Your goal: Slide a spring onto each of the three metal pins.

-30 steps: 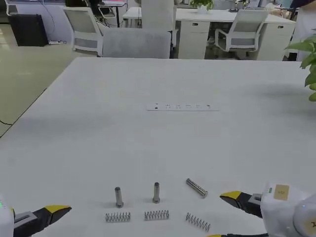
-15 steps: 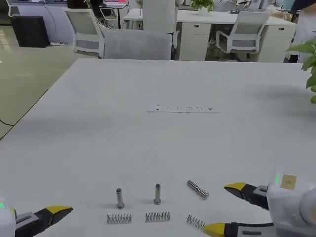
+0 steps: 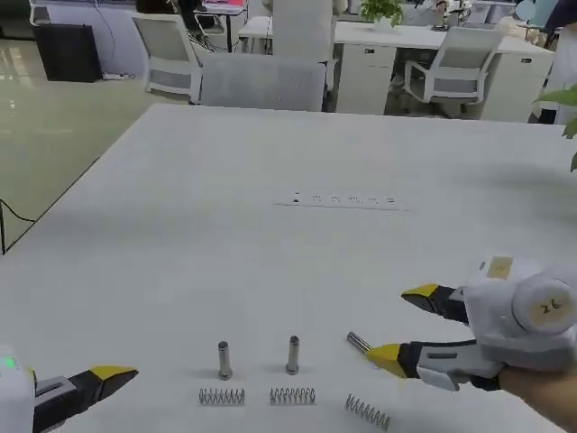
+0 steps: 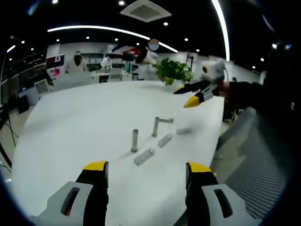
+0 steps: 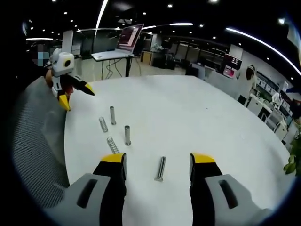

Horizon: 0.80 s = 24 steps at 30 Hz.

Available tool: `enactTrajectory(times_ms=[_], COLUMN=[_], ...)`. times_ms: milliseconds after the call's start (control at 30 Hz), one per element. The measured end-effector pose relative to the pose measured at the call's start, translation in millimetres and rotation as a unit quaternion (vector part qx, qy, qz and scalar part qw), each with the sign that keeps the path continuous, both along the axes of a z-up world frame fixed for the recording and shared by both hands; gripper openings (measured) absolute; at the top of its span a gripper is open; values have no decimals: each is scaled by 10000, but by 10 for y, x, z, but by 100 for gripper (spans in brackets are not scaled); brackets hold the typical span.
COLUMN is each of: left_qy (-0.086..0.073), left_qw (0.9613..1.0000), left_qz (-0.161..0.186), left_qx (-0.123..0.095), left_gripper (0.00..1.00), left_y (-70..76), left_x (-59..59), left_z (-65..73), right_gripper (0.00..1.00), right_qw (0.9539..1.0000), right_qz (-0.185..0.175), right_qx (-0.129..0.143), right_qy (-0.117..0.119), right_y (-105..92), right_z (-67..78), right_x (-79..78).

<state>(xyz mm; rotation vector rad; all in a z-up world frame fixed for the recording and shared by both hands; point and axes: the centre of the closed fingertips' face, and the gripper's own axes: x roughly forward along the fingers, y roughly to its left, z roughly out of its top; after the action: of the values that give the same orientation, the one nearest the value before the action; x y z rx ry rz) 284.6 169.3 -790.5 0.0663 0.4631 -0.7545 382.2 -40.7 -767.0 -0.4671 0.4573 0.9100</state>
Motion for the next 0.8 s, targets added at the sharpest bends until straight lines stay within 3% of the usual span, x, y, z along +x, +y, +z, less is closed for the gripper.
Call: enactTrajectory(times_ms=[233,467,800], left_qy=[-5,-10,25], left_qw=[10000,10000,10000], left_qz=[-2,2,7], left_qx=[-20,-40,8], left_gripper=[62,62,62], left_y=[-6,-9,3], left_x=[-1,1,-4], left_z=[10,17,-2], right_gripper=[45,35,23], right_qw=[9996,9977,9941], right_qz=[-64,-202,-309], right_qx=[-197,-331,-481], right_qy=[170,560,922], right_y=[70,67,133], right_z=[-122,-319,-514], right_x=[137,248,340])
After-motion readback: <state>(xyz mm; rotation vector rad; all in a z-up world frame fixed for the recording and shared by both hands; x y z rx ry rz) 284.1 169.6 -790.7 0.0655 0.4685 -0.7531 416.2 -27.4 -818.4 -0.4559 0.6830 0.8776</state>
